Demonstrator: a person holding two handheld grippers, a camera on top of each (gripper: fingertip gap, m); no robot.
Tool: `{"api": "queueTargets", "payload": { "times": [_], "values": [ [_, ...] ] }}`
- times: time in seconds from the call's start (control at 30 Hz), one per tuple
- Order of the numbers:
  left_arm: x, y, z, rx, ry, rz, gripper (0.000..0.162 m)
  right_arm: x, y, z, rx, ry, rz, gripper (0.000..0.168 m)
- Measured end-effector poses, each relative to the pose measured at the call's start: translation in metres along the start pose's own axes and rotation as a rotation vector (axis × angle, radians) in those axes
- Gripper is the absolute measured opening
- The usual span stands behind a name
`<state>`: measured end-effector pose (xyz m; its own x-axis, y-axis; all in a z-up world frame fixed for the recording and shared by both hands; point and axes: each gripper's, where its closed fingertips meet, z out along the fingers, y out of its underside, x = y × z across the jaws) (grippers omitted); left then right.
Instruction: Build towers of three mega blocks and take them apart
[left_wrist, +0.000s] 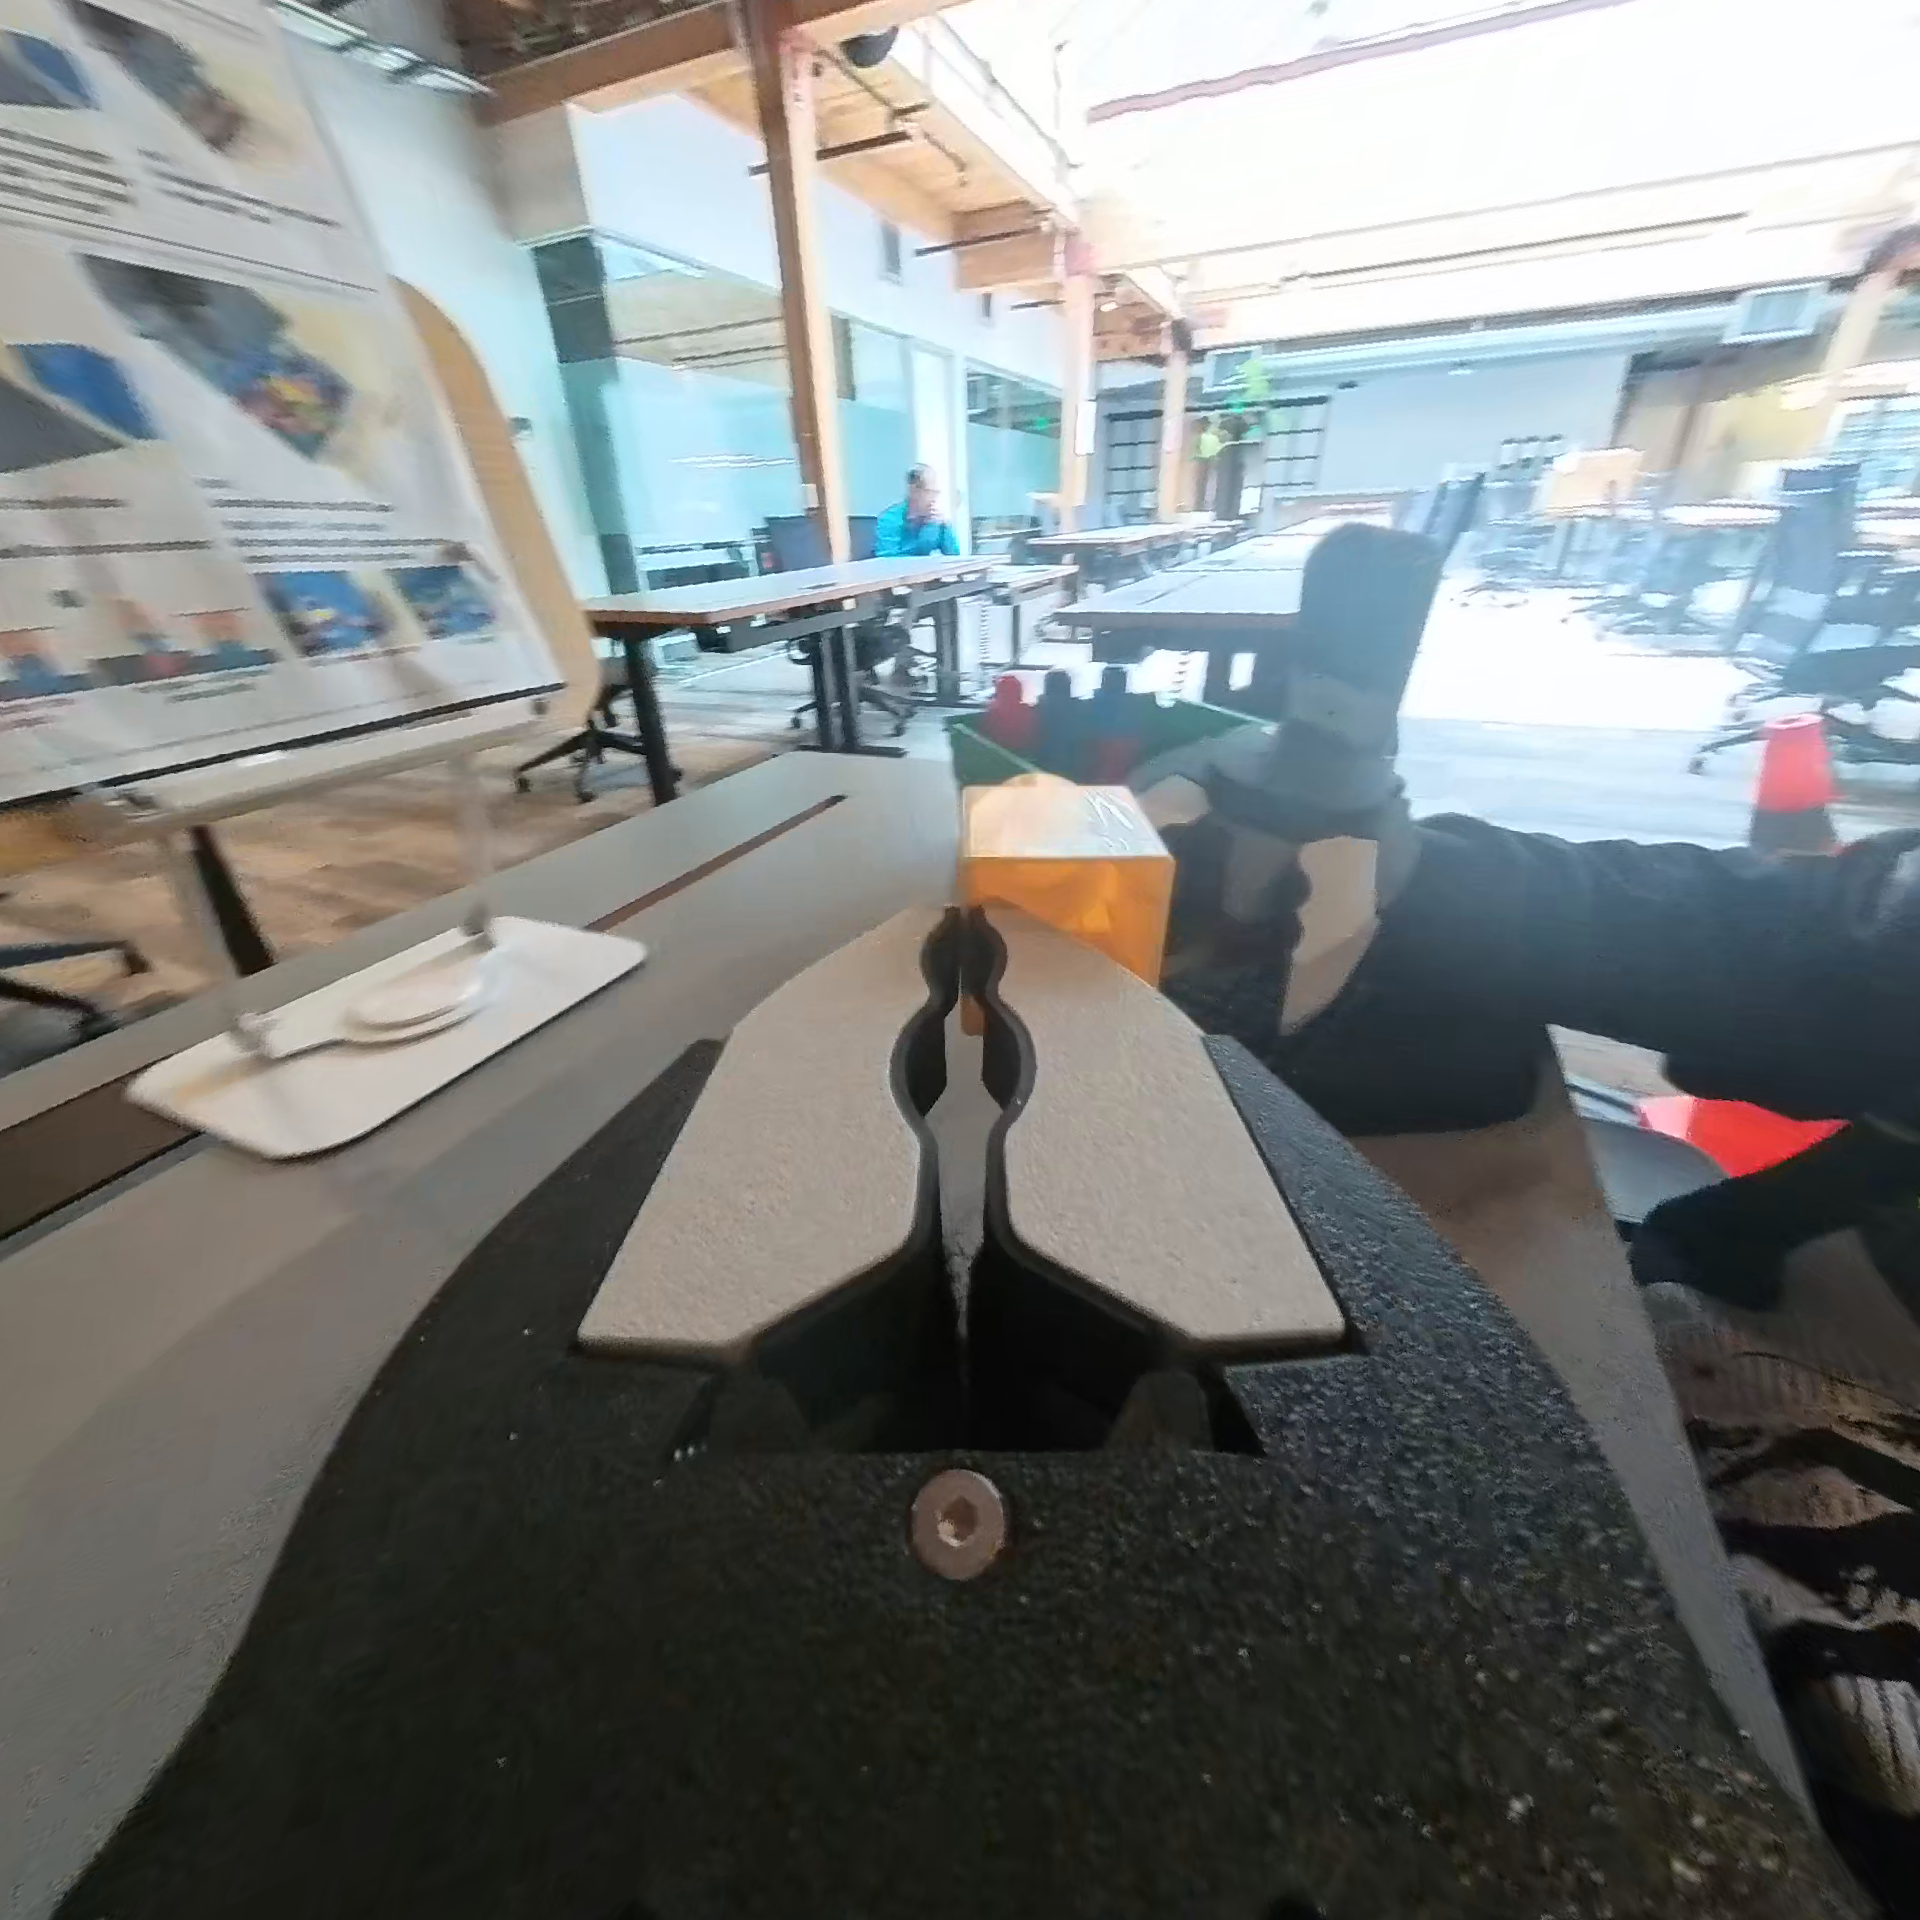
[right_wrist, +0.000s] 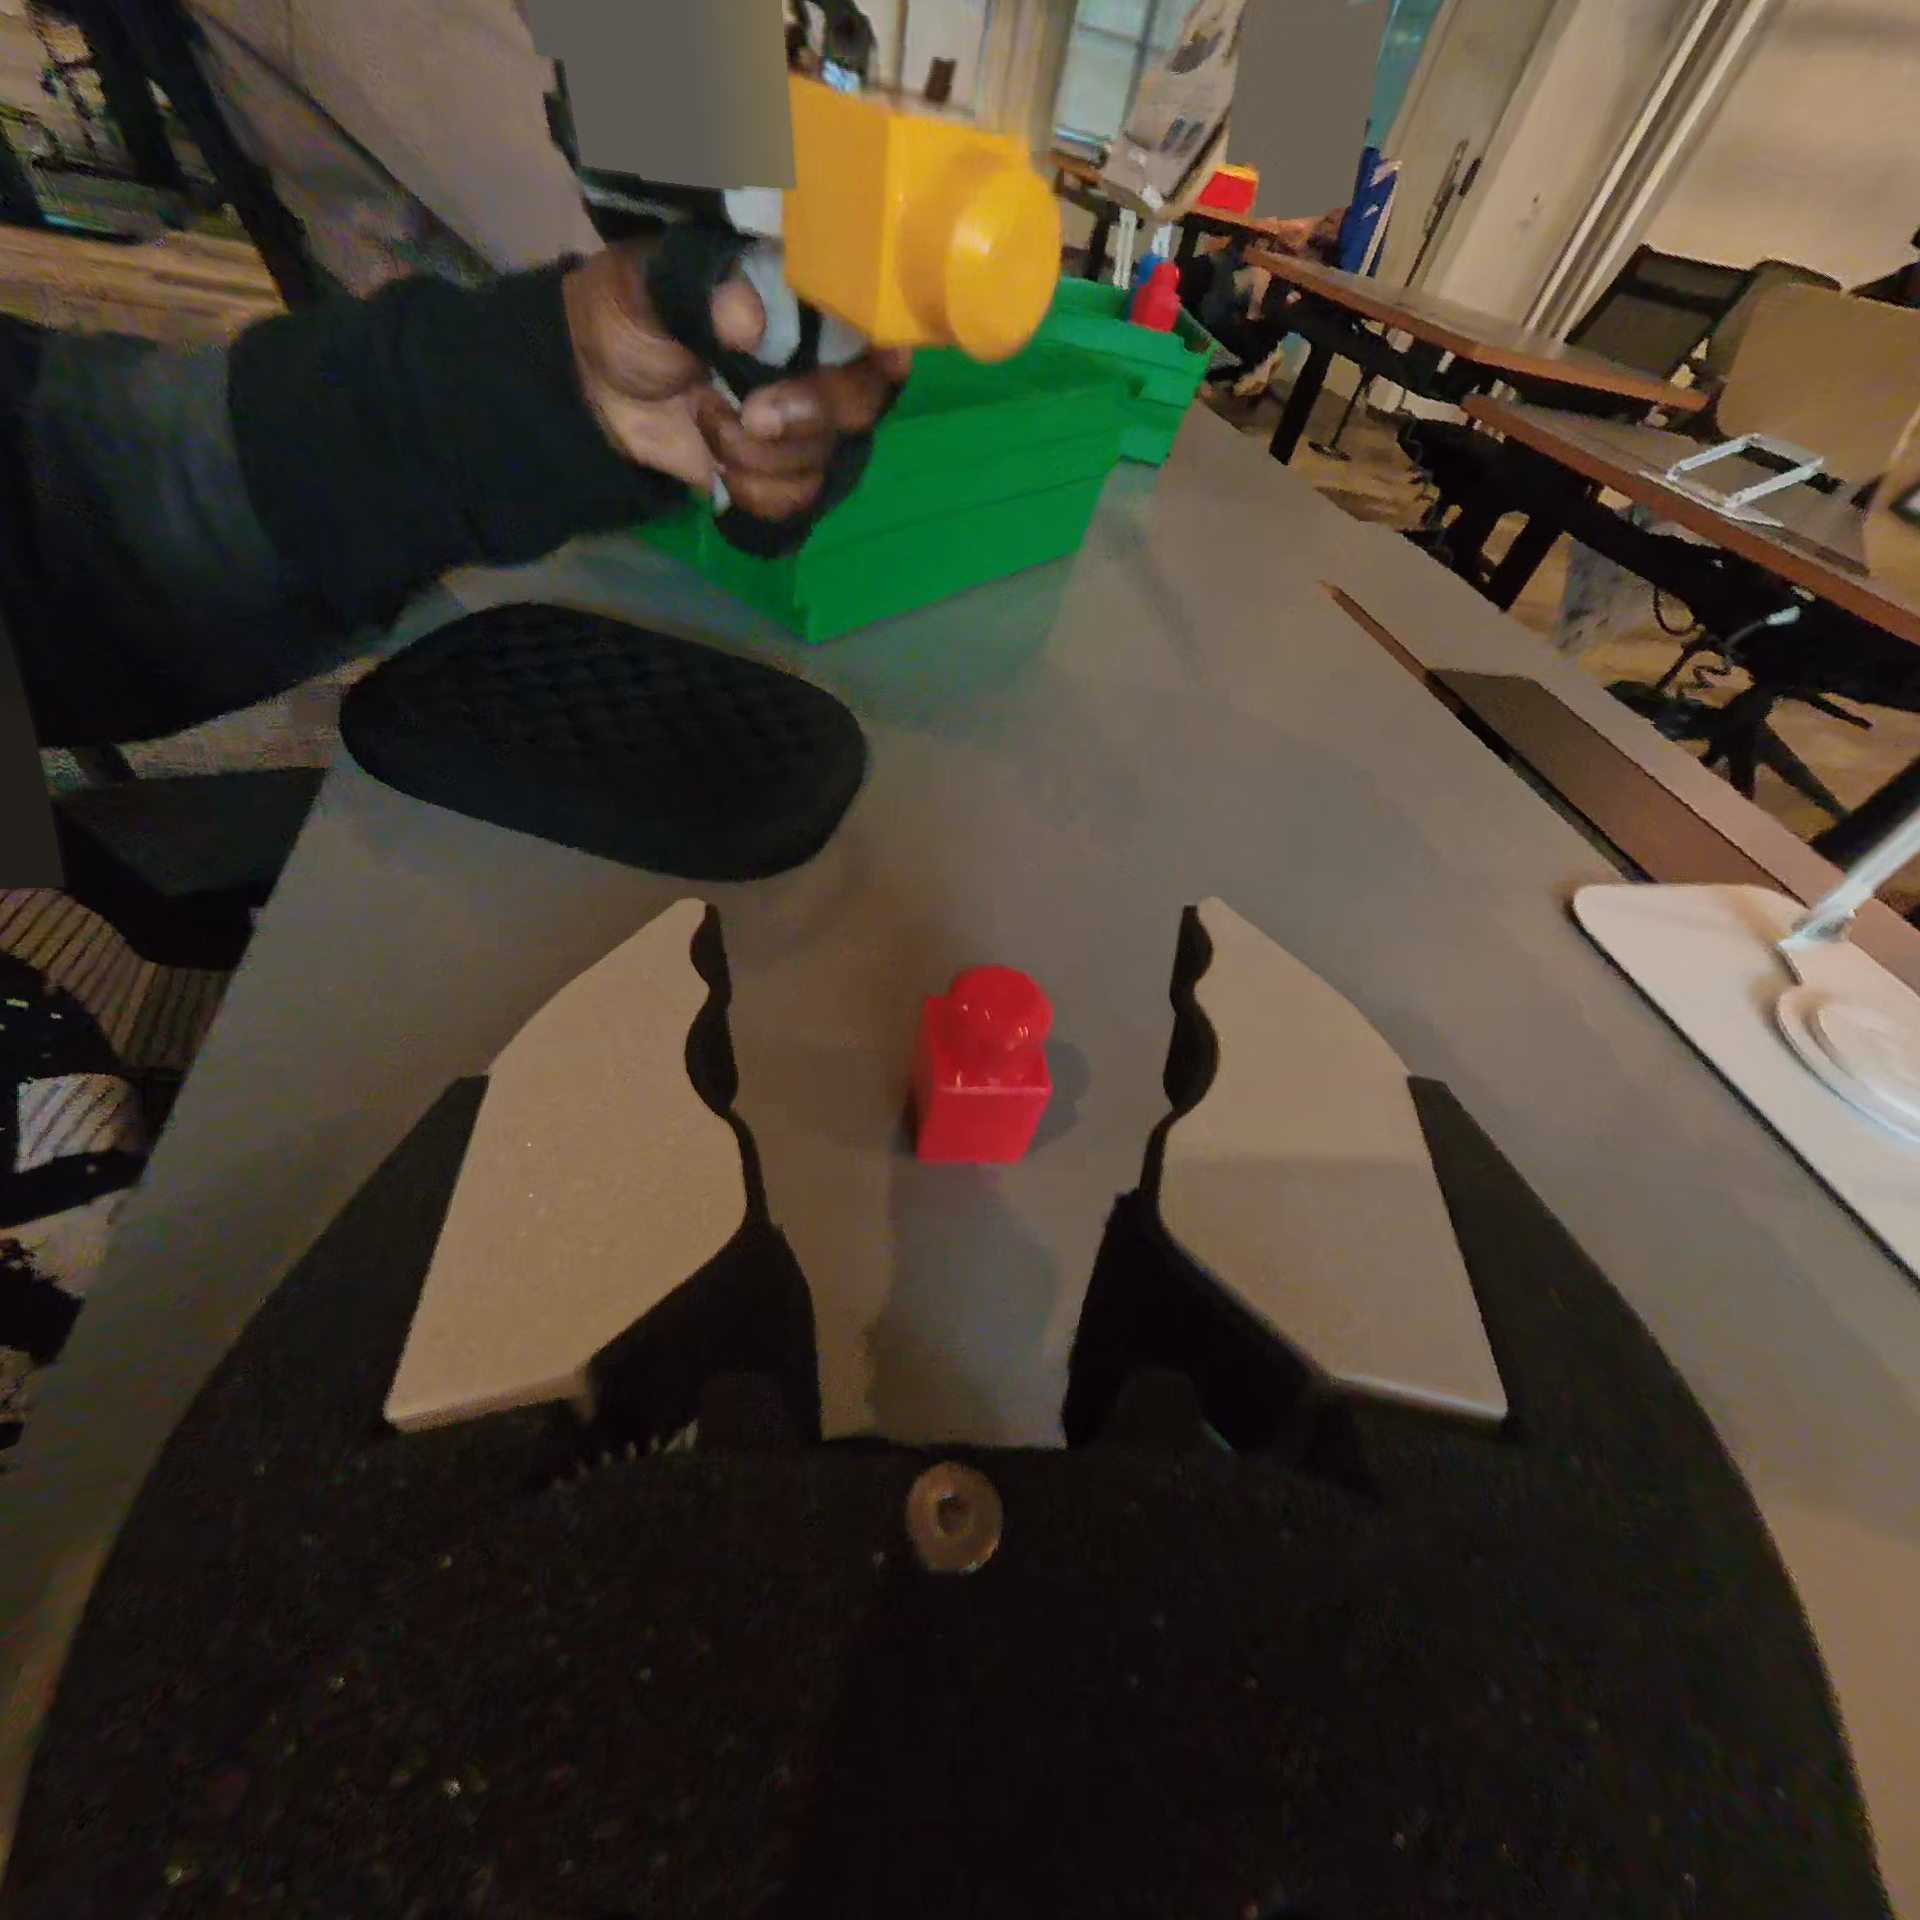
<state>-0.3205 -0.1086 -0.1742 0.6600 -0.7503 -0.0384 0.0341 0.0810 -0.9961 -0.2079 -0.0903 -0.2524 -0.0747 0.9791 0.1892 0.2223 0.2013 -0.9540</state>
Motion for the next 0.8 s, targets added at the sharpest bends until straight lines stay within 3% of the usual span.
{"api": "queueTargets", "payload": {
  "times": [0.23, 0.43, 0.57, 0.63, 0.7, 0.73, 0.8],
  "values": [
    [0.038, 0.015, 0.040, 0.074, 0.187, -0.071, 0.000, -0.009, -0.049, 0.015, 0.163, -0.102, 0.033, 0.081],
    [0.049, 0.024, 0.049, 0.057, 0.233, -0.067, 0.000, -0.015, -0.061, 0.026, 0.227, -0.182, 0.065, 0.072],
    [0.048, 0.028, 0.049, 0.050, 0.239, -0.079, 0.000, -0.022, -0.067, 0.030, 0.260, -0.240, 0.083, 0.059],
    [0.051, 0.029, 0.049, 0.048, 0.249, -0.080, 0.000, -0.025, -0.067, 0.030, 0.258, -0.259, 0.068, 0.040],
    [0.053, 0.031, 0.050, 0.043, 0.255, -0.075, 0.000, -0.024, -0.065, 0.028, 0.249, -0.254, 0.044, 0.034],
    [0.054, 0.032, 0.051, 0.034, 0.255, -0.066, 0.001, -0.024, -0.063, 0.027, 0.239, -0.257, 0.037, 0.034],
    [0.056, 0.037, 0.051, 0.003, 0.266, -0.039, 0.018, -0.022, -0.063, 0.023, 0.227, -0.254, 0.025, 0.034]
  ]
}}
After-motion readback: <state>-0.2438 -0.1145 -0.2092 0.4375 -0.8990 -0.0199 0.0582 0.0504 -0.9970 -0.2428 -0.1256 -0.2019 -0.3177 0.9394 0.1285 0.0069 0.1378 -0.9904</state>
